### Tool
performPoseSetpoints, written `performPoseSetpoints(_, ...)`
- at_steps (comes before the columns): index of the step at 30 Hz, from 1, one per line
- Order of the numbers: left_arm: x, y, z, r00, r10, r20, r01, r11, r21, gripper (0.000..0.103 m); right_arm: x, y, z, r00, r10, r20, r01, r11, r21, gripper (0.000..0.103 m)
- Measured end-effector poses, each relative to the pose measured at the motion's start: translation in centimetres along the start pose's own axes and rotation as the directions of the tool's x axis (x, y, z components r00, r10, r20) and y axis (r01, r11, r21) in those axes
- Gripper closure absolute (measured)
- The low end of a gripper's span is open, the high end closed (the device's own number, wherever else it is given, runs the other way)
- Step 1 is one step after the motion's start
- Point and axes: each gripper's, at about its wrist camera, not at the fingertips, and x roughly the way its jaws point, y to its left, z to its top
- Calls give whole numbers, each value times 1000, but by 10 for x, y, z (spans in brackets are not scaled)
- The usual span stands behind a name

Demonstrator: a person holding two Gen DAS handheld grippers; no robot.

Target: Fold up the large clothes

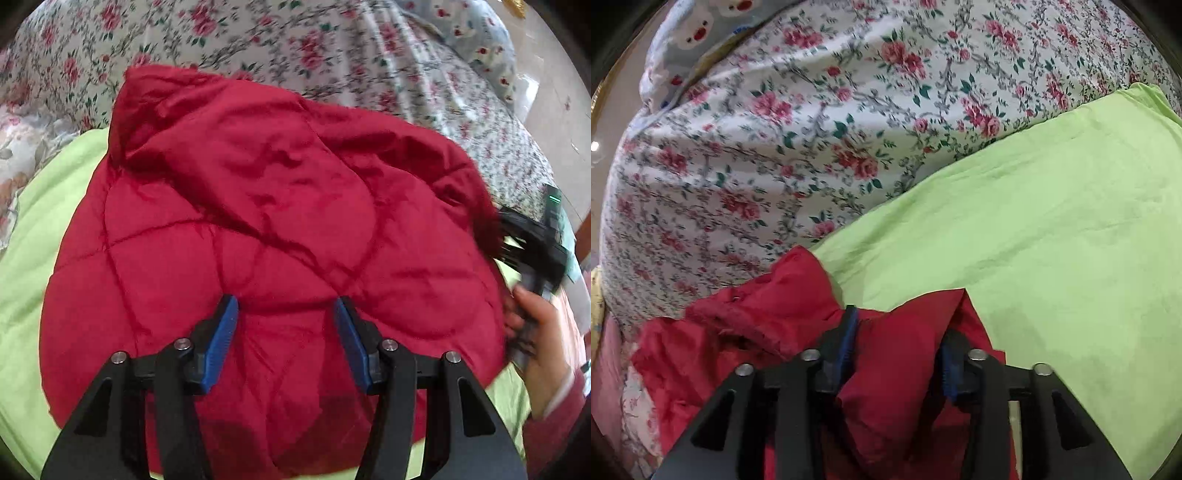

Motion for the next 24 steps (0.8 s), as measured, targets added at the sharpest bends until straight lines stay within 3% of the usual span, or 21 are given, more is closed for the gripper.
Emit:
performPoseSetpoints(2,4,1,3,1000,14,2,-14,1000,3,52,-29,6,-6,998,7,69,-6,1000,-22,31)
performPoseSetpoints(5,7,-1,5,999,39,8,-39,999,14,52,-64,19,-21,992,24,124,-14,997,-82,27)
performPoseSetpoints(7,9,-2,6,998,55,11,-55,998,20,52,-75,34,-36,994,67,85,-54,987,-149,27)
performPoseSetpoints(10,14,-4,7,997,76,7,-77,997,27,52,-69,69,-66,994,94,-58,-108,945,-309,27)
performPoseSetpoints(12,14,-5,9,996,87,-1,-87,996,32,52,-58,86,-80,990,75,-121,-117,912,-393,28)
performPoseSetpoints(14,10,-5,11,996,84,-12,-83,996,37,53,-39,97,-91,985,5,-171,-85,882,-463,28)
performPoseSetpoints(16,-2,-1,9,997,77,-1,-76,996,39,57,-19,92,-89,982,-47,-183,-46,880,-473,28)
performPoseSetpoints(19,-15,15,12,994,101,31,-101,995,17,66,-2,74,-74,980,-74,-184,-10,909,-418,29)
performPoseSetpoints(21,-8,28,17,992,120,22,-120,993,-5,77,7,67,-67,978,-67,-199,-13,925,-380,29)
performPoseSetpoints(24,15,43,27,992,126,-13,-126,992,-22,84,21,67,-59,976,-84,-203,3,930,-368,29)
